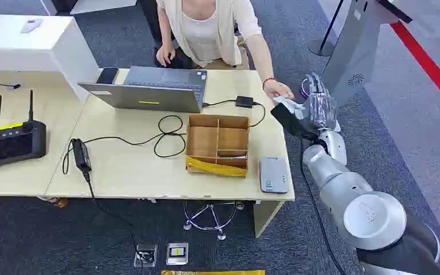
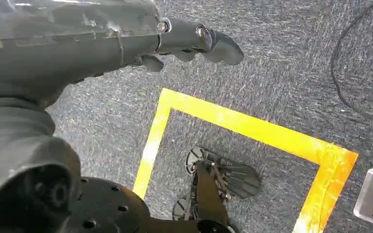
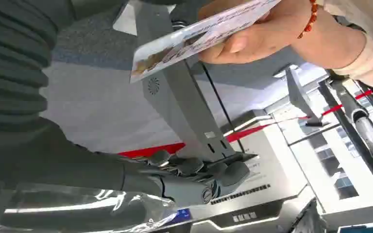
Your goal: Pass the card to the sensor for recognition and then transmit it.
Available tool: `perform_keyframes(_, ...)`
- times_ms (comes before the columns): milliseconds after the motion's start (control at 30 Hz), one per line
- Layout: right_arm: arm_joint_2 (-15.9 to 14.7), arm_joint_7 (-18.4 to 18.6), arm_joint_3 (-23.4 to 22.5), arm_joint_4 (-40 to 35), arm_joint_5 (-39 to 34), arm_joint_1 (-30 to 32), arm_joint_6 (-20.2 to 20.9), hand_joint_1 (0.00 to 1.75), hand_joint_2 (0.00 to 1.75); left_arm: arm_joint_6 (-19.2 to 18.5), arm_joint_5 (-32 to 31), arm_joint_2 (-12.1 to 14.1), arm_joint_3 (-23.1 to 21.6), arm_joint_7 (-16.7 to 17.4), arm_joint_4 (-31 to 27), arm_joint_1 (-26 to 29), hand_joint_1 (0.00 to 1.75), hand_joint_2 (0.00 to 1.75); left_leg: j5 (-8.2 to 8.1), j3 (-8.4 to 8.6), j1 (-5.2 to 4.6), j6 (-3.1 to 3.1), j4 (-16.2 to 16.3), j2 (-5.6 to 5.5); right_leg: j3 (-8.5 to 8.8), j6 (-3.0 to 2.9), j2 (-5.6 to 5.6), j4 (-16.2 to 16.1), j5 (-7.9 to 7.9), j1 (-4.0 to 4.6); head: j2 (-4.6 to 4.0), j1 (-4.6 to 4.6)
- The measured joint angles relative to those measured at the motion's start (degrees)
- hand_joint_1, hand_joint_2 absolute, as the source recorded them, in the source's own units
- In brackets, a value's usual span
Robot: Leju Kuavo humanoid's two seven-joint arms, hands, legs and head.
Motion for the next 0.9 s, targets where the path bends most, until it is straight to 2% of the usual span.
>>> perform_keyframes(233, 0.5, 0.5, 1.4, 0.0, 0.0, 0.0, -0.2, 1.75, 1.75, 0.0, 0.0, 0.0, 0.0, 0.0, 0.0, 0.0, 0.00, 0.00, 0.00, -0.01, 0.00, 0.00, 0.0, 0.00, 0.00, 0.00, -0.01, 0.0, 0.00, 0.00, 0.00, 0.00)
perform_keyframes(900, 1.4, 0.2, 1.5, 0.0, -0.1, -0.3, 0.2, 1.75, 1.75, 0.4, 0.8, 0.0, 0.0, -0.2, 0.0, 0.1, 0.00, 0.00, 0.00, 0.00, 0.00, 0.00, 0.0, 0.00, 0.00, 0.00, -0.01, 0.0, 0.00, 0.00, 0.00, 0.00)
